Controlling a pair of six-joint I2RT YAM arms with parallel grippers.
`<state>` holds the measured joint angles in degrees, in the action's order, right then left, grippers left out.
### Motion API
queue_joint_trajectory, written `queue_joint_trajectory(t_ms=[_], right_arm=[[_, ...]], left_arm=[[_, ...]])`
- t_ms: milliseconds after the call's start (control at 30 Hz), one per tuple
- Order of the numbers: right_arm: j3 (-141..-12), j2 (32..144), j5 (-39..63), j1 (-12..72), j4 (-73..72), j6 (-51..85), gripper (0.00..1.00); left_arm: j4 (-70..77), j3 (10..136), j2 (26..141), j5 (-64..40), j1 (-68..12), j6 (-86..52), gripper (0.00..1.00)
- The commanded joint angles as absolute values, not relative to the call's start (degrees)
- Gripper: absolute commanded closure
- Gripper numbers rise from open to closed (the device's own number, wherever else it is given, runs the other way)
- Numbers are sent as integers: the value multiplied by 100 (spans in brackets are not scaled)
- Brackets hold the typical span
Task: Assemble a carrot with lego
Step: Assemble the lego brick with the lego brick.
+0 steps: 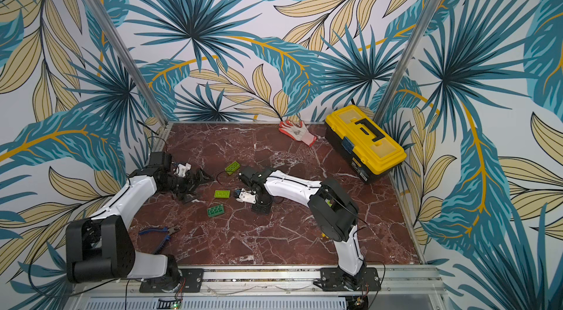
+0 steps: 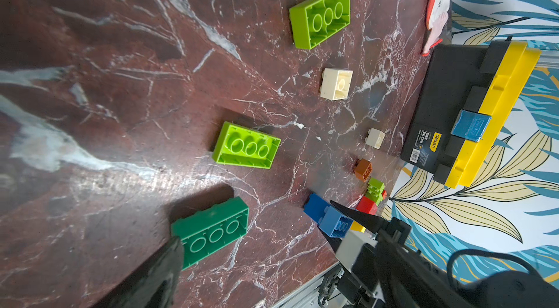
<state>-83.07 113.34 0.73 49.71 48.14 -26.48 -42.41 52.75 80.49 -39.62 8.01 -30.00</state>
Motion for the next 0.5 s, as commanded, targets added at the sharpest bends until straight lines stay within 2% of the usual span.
queue_joint_trajectory(t_ms=[0, 267, 300, 333, 367, 467], right_arm=[[-8136, 11155, 132, 4948, 4731, -2672, 53], [-8016, 10481, 123, 4950, 4357, -2533, 28], [-7962, 10349, 124, 4948, 4303, -2517, 21], [-7878, 10162, 95, 4948, 4230, -2498, 9], [-7813, 9958, 59, 4948, 4170, -2464, 1], [-7758, 9380, 81, 4949, 4151, -2481, 1]], left_arm=[[-4206, 5317, 8083, -3974, 870, -2870, 1], [-4202, 5288, 7996, -3886, 876, -2858, 0], [-4201, 5261, 7990, -3820, 867, -2904, 1], [-4208, 5237, 7981, -3745, 863, -2959, 1], [-4260, 5232, 7979, -3632, 870, -3003, 1], [-4416, 5289, 7904, -3214, 869, -3137, 1]])
